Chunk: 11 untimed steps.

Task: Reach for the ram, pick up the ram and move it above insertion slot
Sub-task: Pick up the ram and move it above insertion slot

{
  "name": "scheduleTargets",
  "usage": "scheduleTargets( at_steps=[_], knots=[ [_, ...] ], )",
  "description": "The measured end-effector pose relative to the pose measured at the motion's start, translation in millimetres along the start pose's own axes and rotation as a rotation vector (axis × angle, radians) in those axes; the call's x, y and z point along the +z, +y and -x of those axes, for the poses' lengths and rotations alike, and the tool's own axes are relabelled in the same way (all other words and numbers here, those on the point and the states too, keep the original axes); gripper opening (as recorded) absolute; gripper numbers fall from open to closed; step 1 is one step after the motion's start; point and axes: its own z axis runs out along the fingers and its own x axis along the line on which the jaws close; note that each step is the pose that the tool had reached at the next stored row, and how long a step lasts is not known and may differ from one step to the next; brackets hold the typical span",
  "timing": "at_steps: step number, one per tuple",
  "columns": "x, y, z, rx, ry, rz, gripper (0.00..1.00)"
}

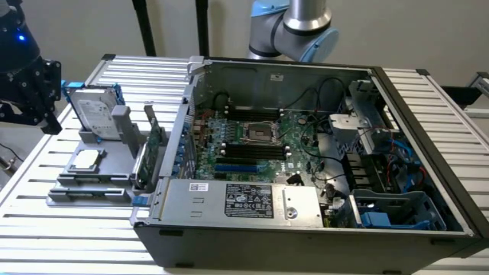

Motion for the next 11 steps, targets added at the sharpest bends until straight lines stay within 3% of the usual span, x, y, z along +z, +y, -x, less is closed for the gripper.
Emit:
scheduleTargets(
  at_steps=[2,3,6,7,11],
  knots=[
    [0.0,0.0,0.0,0.0,0.0,0.0,0.12],
    [0.0,0.0,0.0,0.0,0.0,0.0,0.24],
    [0.1,0.0,0.0,0.0,0.0,0.0,0.3],
    [0.3,-0.1,0.0,0.0,0.0,0.0,0.36],
    [6.1,-0.3,0.0,0.0,-0.0001,-0.0001,0.36]
  ],
)
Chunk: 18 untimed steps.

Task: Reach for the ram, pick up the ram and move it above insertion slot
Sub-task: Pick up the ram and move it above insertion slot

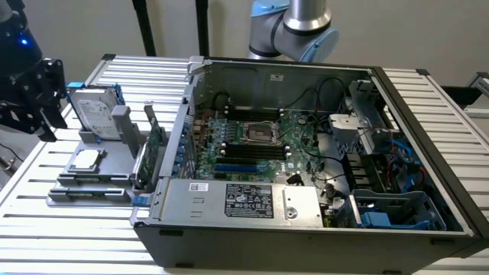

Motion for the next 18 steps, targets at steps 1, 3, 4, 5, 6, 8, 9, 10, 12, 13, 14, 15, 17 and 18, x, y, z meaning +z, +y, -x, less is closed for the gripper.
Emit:
scheduleTargets(
  at_steps=[1,3,4,5,6,8,9,10,12,13,14,15,17,18],
  knots=[
    [1.8,-0.1,0.0,0.0,0.0,0.0,0.36],
    [5.4,-0.2,0.0,0.0,0.0,0.0,0.36],
    [7.1,-0.3,0.0,0.0,0.0,0.0001,0.36],
    [9.0,-0.4,0.0,-0.001,0.0001,0.0,0.36],
    [10.9,-0.5,0.0,-0.001,0.0,0.0001,0.36],
    [14.5,-0.8,-0.1,-0.003,0.0001,0.0001,0.36],
    [16.3,-0.9,-0.1,-0.003,0.0001,0.0001,0.36],
    [18.1,-0.9,-0.2,-0.003,0.0002,0.0001,0.36],
    [21.8,-1.2,-0.3,-0.004,0.0002,0.0001,0.36],
    [23.6,-1.3,-0.4,-0.005,0.0002,0.0001,0.36],
    [25.4,-1.4,-0.5,-0.005,0.0002,0.0001,0.36],
    [27.3,-1.5,-0.6,-0.006,0.0002,0.0,0.36],
    [30.8,-1.8,-0.9,-0.006,0.0003,0.0,0.36],
    [32.7,-1.9,-1.0,-0.007,0.0002,0.0,0.36]
  ],
)
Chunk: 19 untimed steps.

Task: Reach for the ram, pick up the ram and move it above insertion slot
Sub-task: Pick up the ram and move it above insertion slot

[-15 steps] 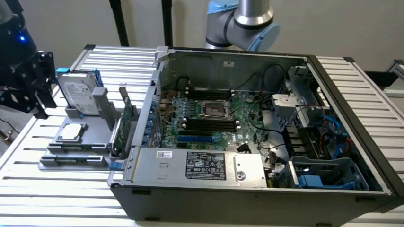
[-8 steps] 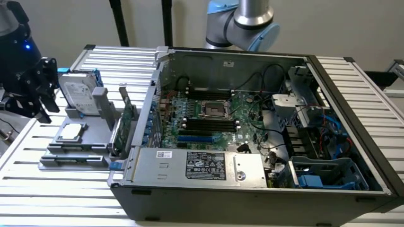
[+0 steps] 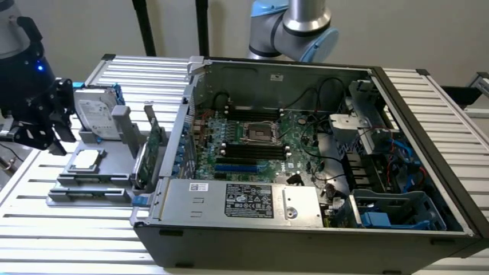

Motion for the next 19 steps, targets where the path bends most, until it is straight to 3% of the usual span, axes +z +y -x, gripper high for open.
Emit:
scheduleTargets(
  at_steps=[19],
  knots=[
    [34.5,-1.7,-3.3,-0.014,0.0007,0.0001,0.36]
  ],
)
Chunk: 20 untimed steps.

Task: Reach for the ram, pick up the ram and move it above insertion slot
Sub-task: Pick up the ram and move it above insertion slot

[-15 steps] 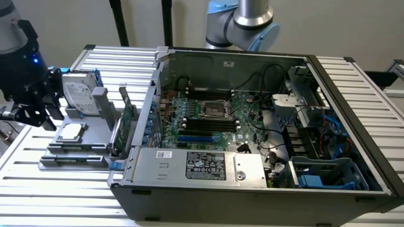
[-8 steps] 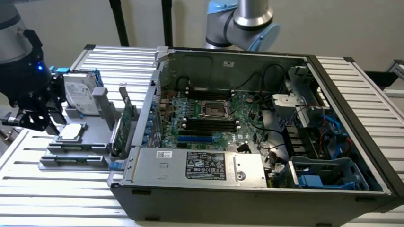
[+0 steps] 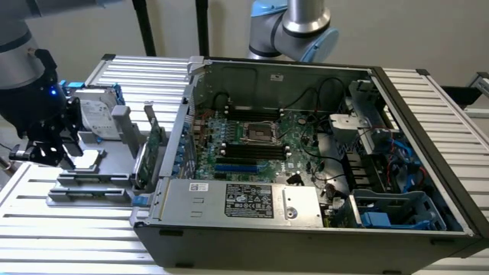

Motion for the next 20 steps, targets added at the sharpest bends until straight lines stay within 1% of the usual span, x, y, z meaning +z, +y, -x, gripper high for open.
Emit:
scheduleTargets(
  at_steps=[20],
  knots=[
    [36.3,-1.8,-9.8,-0.012,0.0003,-0.0001,0.36]
  ],
)
